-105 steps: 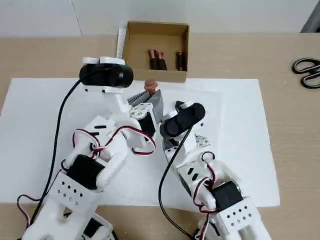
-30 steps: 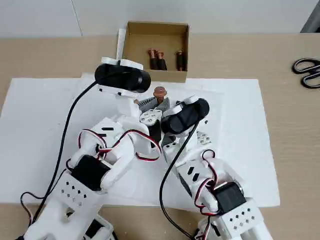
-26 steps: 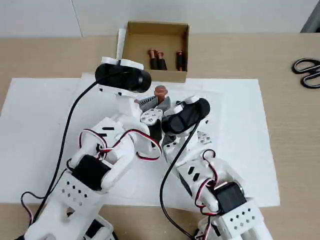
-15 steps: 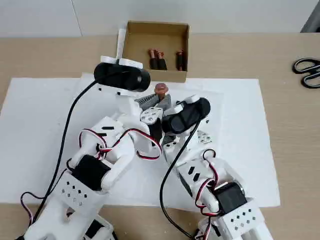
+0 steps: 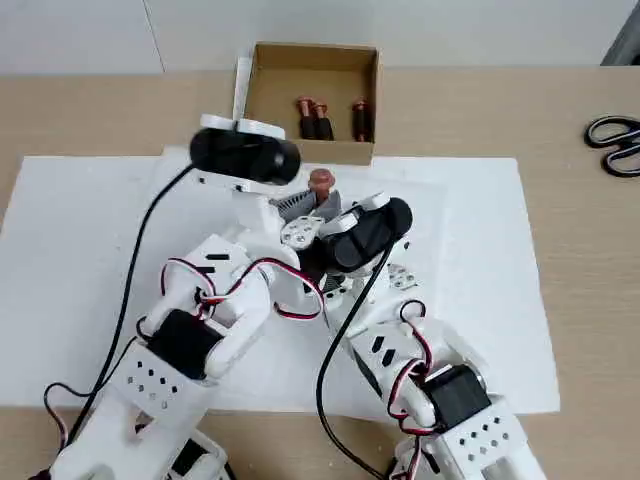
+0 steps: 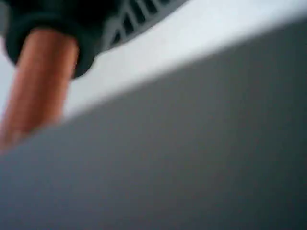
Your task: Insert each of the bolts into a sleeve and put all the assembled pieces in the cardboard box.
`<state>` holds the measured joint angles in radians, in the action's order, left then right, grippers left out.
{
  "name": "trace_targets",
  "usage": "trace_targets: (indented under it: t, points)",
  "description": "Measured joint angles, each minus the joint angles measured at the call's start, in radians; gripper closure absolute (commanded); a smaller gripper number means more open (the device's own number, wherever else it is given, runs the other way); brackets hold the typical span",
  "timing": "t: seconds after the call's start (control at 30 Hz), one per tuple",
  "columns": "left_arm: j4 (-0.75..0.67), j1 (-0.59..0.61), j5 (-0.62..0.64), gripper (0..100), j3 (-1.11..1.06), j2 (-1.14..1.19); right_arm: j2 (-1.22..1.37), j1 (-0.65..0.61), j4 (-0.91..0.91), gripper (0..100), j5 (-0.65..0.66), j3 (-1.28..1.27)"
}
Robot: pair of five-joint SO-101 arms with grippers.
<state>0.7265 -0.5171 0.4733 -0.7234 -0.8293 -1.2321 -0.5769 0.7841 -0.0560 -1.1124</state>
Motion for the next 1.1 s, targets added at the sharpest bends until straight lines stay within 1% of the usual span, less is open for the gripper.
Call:
trace_targets:
  t: [0.37,0.6,0.8,0.97,1.1]
  points:
    - [0.0,0.0,0.0,99,-0.003,0.0,0.0,0.0,0.0,99.5,0.0,0.0]
    - [0.069,-0.003,0.0,99,-0.003,0.0,0.002,-0.002,0.0,99.5,0.0,0.0]
    - [0.078,-0.005,0.0,99,-0.003,0.0,0.002,-0.002,0.0,99.5,0.0,0.0]
    - [0.138,-0.038,-0.005,99,-0.003,0.0,0.002,-0.002,0.0,99.5,0.0,0.0]
    - [0.166,-0.043,-0.002,99,-0.003,0.0,0.002,-0.002,0.0,99.5,0.0,0.0]
